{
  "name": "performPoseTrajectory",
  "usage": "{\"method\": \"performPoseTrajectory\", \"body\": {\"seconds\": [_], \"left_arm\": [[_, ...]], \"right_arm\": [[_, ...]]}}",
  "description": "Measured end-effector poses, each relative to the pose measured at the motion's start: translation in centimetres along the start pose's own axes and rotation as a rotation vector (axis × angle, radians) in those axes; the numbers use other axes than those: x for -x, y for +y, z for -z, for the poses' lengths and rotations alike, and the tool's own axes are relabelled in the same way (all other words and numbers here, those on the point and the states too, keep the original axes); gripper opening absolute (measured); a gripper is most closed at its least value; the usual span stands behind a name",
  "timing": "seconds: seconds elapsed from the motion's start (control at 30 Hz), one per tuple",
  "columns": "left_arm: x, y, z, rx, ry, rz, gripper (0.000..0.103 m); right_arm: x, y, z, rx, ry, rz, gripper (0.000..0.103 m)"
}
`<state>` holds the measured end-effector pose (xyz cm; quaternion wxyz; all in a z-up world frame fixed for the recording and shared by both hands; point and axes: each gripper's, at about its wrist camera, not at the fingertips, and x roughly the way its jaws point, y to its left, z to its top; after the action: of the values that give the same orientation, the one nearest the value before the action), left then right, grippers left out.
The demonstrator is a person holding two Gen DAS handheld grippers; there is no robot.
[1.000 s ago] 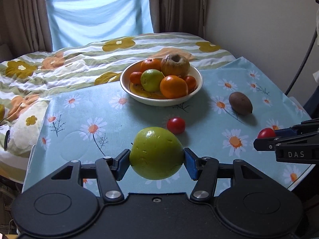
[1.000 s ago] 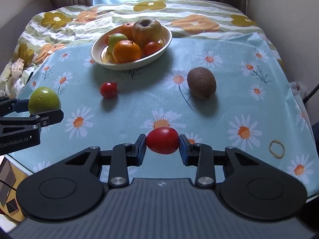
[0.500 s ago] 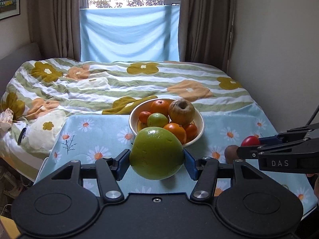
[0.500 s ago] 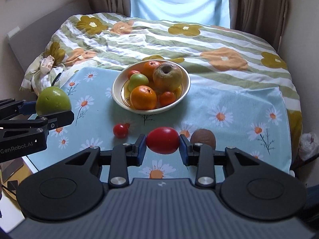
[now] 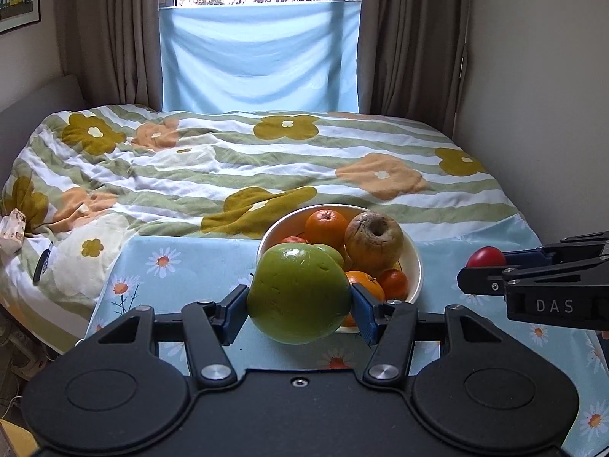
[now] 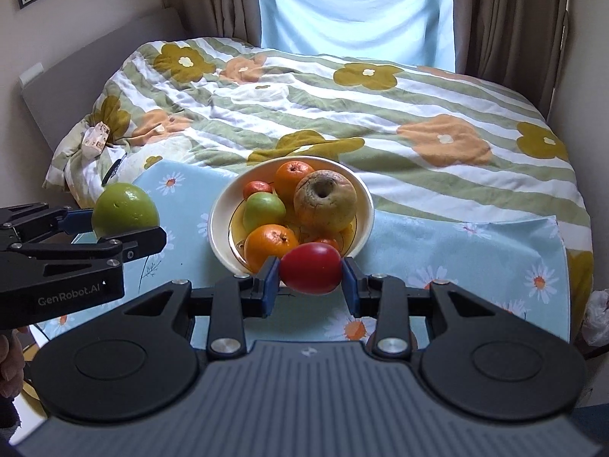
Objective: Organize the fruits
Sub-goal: 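Carry the green apple into the bowl and open the left tool while the right tool carries the tomato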
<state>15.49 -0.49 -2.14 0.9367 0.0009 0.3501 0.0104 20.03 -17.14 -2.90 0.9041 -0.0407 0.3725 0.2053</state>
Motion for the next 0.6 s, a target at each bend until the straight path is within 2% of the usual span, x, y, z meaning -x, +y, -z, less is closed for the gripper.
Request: {"method": "performPoseTrajectory", "body": {"seconds": [0.37,0.6], "left_arm": [[-7.1,1.8,-1.9,-0.019,0.075,0.023,0.061],[-10.7,2.2,-2.7,-0.049,0.108,0.031,0.061]], "right_arm": [[-5.9,-0.7,-3.1,-0.055,0.029,0.027,0.050],[-8.3,-0.9,-3.8,-0.077,0.051,0.048,0.050]]}}
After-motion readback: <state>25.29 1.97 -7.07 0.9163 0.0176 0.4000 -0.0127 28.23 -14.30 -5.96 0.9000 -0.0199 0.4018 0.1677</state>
